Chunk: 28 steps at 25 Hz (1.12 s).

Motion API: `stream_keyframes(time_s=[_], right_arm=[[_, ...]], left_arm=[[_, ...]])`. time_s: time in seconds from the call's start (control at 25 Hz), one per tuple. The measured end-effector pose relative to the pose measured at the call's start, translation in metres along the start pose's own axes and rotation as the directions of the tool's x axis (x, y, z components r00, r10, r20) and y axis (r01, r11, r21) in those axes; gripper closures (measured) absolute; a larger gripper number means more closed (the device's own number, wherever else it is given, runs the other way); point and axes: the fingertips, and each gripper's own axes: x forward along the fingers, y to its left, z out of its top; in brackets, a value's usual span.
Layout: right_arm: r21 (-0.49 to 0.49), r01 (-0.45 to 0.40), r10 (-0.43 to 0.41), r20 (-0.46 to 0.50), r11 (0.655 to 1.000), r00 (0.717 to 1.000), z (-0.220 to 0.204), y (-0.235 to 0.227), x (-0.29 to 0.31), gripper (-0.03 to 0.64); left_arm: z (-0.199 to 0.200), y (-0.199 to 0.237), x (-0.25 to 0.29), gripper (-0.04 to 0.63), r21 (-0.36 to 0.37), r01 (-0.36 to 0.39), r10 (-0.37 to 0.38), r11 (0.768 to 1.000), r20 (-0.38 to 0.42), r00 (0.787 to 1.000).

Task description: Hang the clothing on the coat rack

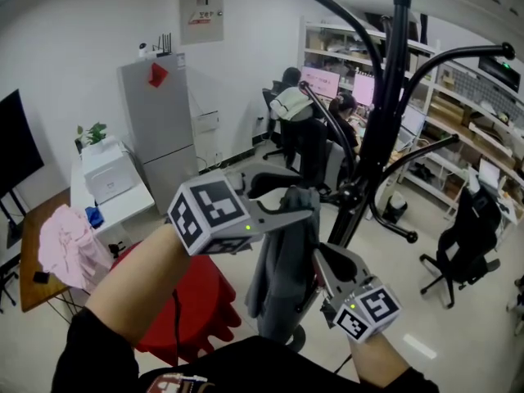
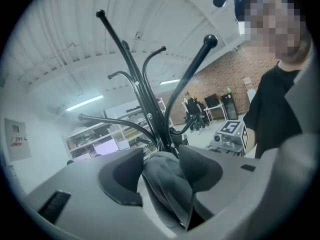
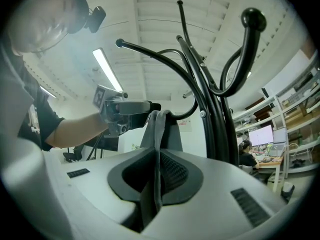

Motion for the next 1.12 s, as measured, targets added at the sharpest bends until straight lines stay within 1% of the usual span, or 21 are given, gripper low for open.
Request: stream_keyframes(time_s=[0.24,0.36,0.44,0.48,0.56,0.64,0.72,0.8,0.88,0.96,1.08,1.12], right_arm=[[-0.016,0.017,-0.017,-0.016,1.000,1.000,-0.001,0.000,-0.015,0.577],[-0.036,-0.007,0.007,-0.014,0.999,1.000,0.004,0.008,-0.021,0.577],[-0.046,-0.041,0.041,-0.015,0.998,0.999,0.007,0.013,-0.028,0.577],[-0.047,-0.064,0.064,-0.019,0.997,0.998,0.008,0.015,-0.032,0.578],[-0.039,-0.117,0.116,-0.032,0.992,0.993,0.007,0.017,-0.038,0.578],[-0.027,-0.172,0.171,-0.047,0.985,0.984,0.003,0.021,-0.042,0.578],[-0.013,-0.233,0.231,-0.066,0.972,0.971,-0.002,0.030,-0.042,0.578],[0.001,-0.293,0.292,-0.085,0.956,0.953,-0.007,0.042,-0.037,0.578],[0.007,-0.341,0.340,-0.099,0.940,0.935,-0.010,0.056,-0.027,0.578],[0.010,-0.380,0.379,-0.105,0.925,0.920,-0.014,0.074,-0.017,0.578],[0.013,-0.441,0.440,-0.106,0.897,0.892,-0.025,0.116,-0.001,0.578],[0.017,-0.462,0.461,-0.104,0.887,0.881,-0.030,0.131,0.006,0.578]], left_arm=[[-0.003,-0.002,-0.011,0.371,-0.094,-0.016,0.025,0.995,0.092,0.995],[0.000,-0.001,-0.023,0.371,-0.141,-0.050,0.071,0.989,0.148,0.986],[-0.002,-0.006,-0.032,0.371,-0.190,-0.078,0.114,0.979,0.190,0.975],[-0.006,-0.011,-0.036,0.370,-0.221,-0.093,0.138,0.971,0.198,0.970],[-0.023,-0.023,-0.041,0.371,-0.286,-0.132,0.191,0.949,0.188,0.963],[-0.049,-0.037,-0.047,0.371,-0.350,-0.183,0.248,0.919,0.153,0.957],[-0.080,-0.053,-0.059,0.372,-0.415,-0.233,0.302,0.880,0.109,0.947],[-0.110,-0.068,-0.078,0.373,-0.477,-0.286,0.359,0.831,0.065,0.931],[-0.136,-0.081,-0.100,0.385,-0.526,-0.341,0.415,0.780,0.026,0.909],[-0.158,-0.093,-0.125,0.445,-0.552,-0.395,0.471,0.735,-0.004,0.882],[-0.185,-0.112,-0.172,0.571,-0.574,-0.462,0.549,0.676,-0.027,0.836],[-0.194,-0.118,-0.190,0.585,-0.586,-0.476,0.567,0.656,-0.033,0.823]])
